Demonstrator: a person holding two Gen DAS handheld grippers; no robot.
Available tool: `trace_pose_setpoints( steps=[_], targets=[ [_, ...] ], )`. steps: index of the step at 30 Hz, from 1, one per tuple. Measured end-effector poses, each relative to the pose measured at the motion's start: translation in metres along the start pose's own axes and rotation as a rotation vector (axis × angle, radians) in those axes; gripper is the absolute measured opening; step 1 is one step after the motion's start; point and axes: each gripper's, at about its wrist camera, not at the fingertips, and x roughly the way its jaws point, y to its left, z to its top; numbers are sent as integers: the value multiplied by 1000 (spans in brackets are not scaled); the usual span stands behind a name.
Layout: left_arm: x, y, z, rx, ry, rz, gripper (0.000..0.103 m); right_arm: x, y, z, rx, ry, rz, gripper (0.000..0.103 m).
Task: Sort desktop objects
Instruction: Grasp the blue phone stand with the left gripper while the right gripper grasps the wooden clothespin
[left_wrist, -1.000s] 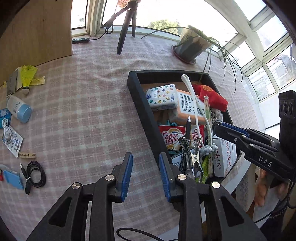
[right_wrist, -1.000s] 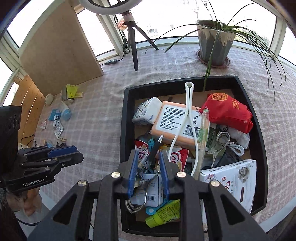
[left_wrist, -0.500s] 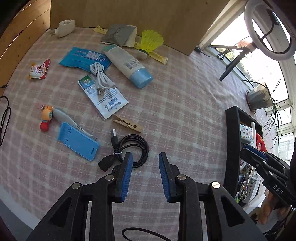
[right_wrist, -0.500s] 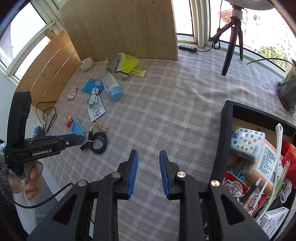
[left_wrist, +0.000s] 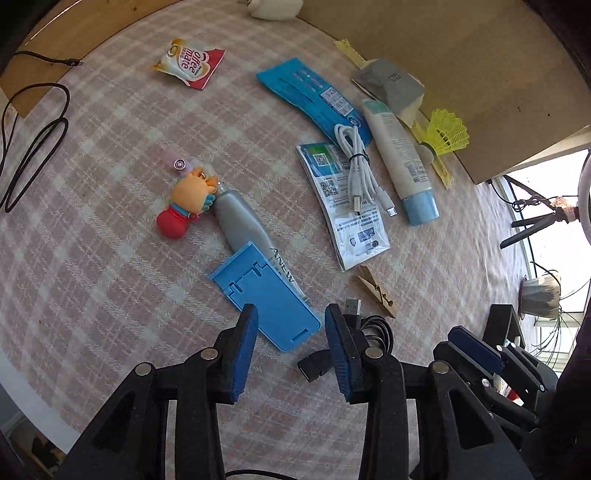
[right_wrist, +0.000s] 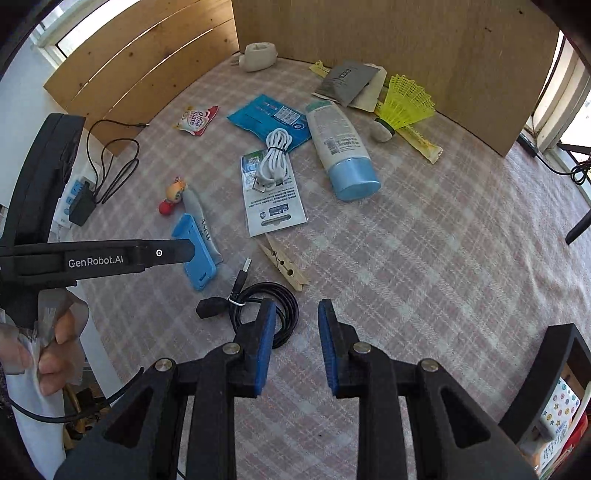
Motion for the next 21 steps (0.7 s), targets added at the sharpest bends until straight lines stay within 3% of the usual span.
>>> trace_pose_setpoints(
  steps=[9, 21],
  targets=[
    [13, 0, 3, -14, -33, 65, 36, 45, 3, 21, 4, 55, 34, 24],
    [24, -2, -8, 43, -44, 126, 38, 63, 6, 21, -20, 79, 22, 24]
  ],
)
